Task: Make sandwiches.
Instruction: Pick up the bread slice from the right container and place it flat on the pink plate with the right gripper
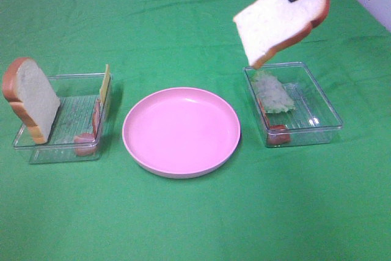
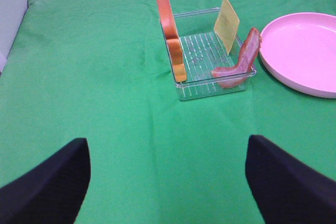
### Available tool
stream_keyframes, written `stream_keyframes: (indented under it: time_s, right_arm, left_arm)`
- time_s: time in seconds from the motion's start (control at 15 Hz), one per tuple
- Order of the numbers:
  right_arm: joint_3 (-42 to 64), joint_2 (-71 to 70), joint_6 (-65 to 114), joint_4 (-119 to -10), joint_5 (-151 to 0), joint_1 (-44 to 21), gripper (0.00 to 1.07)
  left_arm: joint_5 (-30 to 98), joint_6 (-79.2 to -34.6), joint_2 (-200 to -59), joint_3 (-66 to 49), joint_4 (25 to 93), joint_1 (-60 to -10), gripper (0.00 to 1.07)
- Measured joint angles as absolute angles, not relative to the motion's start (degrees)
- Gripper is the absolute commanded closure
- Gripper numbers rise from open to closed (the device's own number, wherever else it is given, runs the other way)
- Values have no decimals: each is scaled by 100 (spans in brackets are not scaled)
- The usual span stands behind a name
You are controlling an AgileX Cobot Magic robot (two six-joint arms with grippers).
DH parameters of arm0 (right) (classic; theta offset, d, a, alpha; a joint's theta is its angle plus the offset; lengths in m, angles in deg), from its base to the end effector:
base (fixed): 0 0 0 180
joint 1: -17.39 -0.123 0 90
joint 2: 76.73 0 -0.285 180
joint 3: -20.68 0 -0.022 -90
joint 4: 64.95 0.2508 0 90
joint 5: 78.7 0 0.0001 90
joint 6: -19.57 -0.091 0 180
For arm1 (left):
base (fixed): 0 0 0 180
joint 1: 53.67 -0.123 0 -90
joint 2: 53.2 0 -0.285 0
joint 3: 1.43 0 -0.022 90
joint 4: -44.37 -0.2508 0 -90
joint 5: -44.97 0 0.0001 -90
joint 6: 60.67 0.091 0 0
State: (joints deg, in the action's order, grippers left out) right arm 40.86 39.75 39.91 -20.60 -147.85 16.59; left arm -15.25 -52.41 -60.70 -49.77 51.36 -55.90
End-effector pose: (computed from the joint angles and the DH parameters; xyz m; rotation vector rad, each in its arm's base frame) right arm 0.4033 0.0651 0.3084 -0.2303 2.6007 0.9666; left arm -0.0056 -0.0098 0.2796 0.1118 2.0167 -0.0295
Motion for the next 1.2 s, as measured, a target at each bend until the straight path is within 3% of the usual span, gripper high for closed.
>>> stream_keyframes:
  time_s: [0.27, 0.53, 1.2]
  right_arm:
    - [3295, 3986, 4025, -1791, -14069, 467, 107]
    - [2786, 4433, 4111, -1384, -13404, -37, 107]
    - [2757, 5711, 4661, -427, -13250, -129, 107]
  left_arm:
    - [-1525, -5241, -6070, -4977, 5136, -5590, 29]
    - [-1525, -5241, -6070, -4977, 5136, -5590, 29]
    - [-1525, -5241, -6070, -4977, 5136, -5590, 29]
